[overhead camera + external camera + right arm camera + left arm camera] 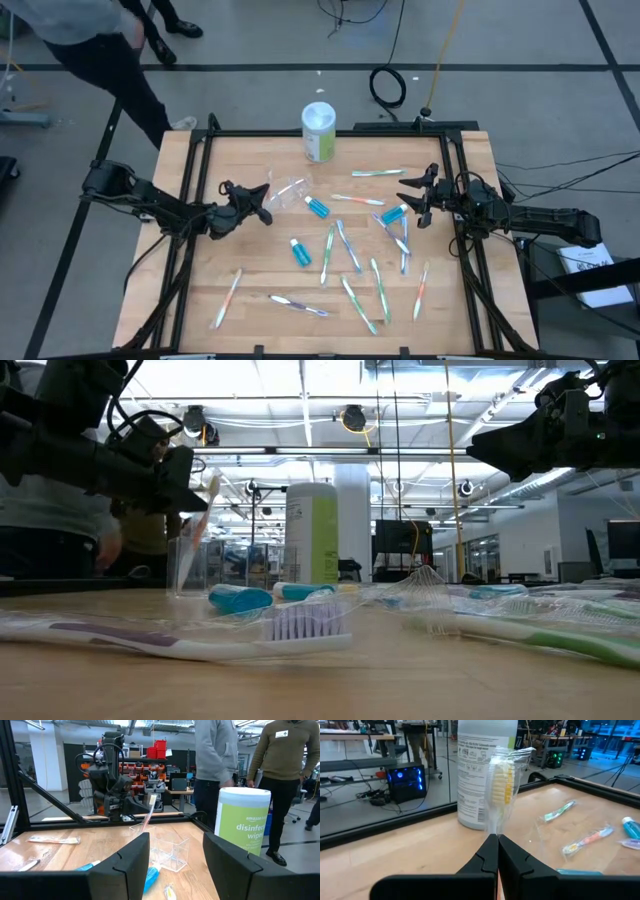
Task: Pick & Place toothbrushing station
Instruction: Put the orange toothbrush into the transparent organizer, then put the blue mouthwash bottle into the transparent organizer
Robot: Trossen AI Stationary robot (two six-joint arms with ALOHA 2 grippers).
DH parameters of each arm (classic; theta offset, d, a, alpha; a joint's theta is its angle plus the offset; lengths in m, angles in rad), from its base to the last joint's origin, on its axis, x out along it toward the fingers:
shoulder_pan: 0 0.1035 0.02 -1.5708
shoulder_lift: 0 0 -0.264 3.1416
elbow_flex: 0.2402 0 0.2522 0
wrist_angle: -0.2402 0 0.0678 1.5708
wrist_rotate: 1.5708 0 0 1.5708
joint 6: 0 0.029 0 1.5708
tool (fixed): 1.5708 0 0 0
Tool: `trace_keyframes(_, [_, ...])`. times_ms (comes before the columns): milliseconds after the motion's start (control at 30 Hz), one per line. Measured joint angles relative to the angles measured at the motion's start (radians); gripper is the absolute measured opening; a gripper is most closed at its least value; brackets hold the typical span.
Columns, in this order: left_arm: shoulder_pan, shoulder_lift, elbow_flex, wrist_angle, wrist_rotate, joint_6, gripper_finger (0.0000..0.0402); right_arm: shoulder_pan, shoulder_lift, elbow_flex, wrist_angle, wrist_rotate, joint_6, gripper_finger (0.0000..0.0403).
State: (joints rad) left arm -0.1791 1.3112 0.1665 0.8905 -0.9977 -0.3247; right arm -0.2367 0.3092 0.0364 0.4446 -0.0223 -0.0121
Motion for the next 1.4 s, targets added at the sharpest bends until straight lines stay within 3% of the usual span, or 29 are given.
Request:
trace_keyframes(200, [0.000,0.000,0.000,-0.005,-0.002,-0.018,0.0011,0.000,0.000,0.000,0.000,0.000,0.000,0.0180])
trace_keyframes(467, [0.000,0.000,0.000,-0.006,-0.001,-0.019,0.0072,0.000,0.000,0.000,0.000,0.000,0.000,0.0180])
trace_keyframes(633, [0.000,-0.012,0.000,-0.006,-0.052,-0.020,0.0095,0.000,0.000,0.000,0.000,0.000,0.000,0.0180])
trace_keyframes(1100, [-0.012,-0.137,0.000,-0.005,-0.081,0.091,0.0099,0.000,0.020,0.000,0.000,0.000,0.064,0.0180])
trace_keyframes(1400, [-0.097,-0.148,0.011,-0.006,-0.075,0.061,0.0099,0.021,0.207,0.001,0.115,-0.002,0.115,0.0180])
